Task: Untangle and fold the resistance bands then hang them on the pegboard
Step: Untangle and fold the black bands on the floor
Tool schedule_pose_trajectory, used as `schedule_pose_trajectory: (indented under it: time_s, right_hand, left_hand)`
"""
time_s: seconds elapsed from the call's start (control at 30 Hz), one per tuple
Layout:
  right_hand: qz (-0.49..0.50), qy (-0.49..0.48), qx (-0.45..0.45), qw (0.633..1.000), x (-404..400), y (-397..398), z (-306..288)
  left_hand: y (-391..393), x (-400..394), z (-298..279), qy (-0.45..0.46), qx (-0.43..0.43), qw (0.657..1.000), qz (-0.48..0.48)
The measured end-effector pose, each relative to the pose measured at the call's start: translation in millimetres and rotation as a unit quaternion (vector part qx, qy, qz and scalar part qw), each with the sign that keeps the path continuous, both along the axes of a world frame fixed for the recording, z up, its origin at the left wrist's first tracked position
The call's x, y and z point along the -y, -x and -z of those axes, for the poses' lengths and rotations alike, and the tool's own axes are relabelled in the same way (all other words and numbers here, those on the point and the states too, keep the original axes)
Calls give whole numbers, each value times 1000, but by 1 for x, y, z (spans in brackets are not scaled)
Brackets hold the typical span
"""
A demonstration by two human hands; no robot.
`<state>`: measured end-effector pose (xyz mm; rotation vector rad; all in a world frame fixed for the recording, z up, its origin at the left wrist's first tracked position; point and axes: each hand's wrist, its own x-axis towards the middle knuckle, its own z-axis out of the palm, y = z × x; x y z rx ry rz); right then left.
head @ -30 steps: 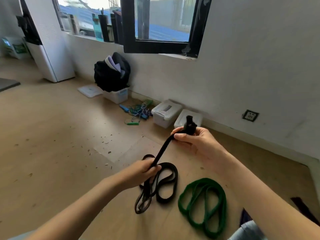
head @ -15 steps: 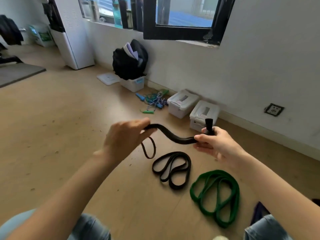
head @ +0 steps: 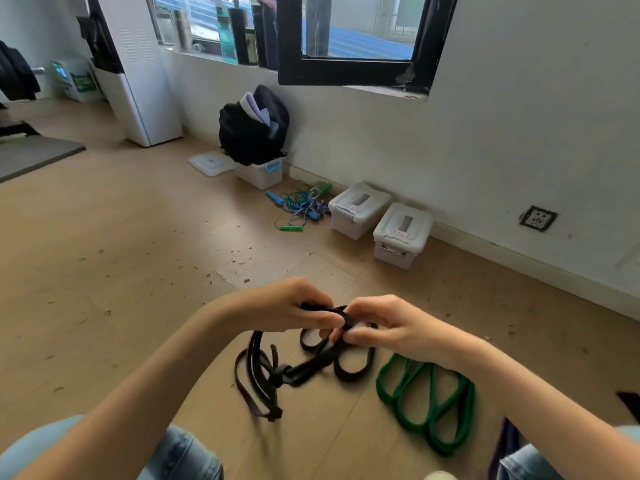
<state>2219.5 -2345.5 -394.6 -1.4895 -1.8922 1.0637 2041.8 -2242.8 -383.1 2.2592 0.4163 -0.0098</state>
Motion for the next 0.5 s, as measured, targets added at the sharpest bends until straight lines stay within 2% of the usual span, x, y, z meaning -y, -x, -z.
schedule_pose_trajectory:
  time_s: [0.1, 0.17, 0.27, 0.33, 0.4, 0.43, 0.5]
  right_hand:
    - [21, 6, -100, 995, 3, -3, -12]
    - [26, -3, -147, 989, 6, -7, -16]
    - [81, -65, -194, 975, 10, -14, -26]
    - [122, -97, -219, 963, 11, -22, -35]
    - [144, -112, -219, 959, 13, -33, -42]
    - [143, -111, -203, 962, 15, -40, -44]
    - [120, -66, -160, 978, 20, -50, -46]
  left_hand:
    - [3, 1, 3, 102, 47, 994, -11]
    - [3, 3, 12, 134, 63, 989, -14]
    - [-7, 9, 33, 79, -14, 996, -32]
    - [-13, 10, 37, 75, -10, 995, -63]
    - [-12, 8, 21, 138, 75, 982, -107]
    - [-9, 6, 10, 187, 137, 963, -135]
    - [1, 2, -12, 195, 250, 937, -146]
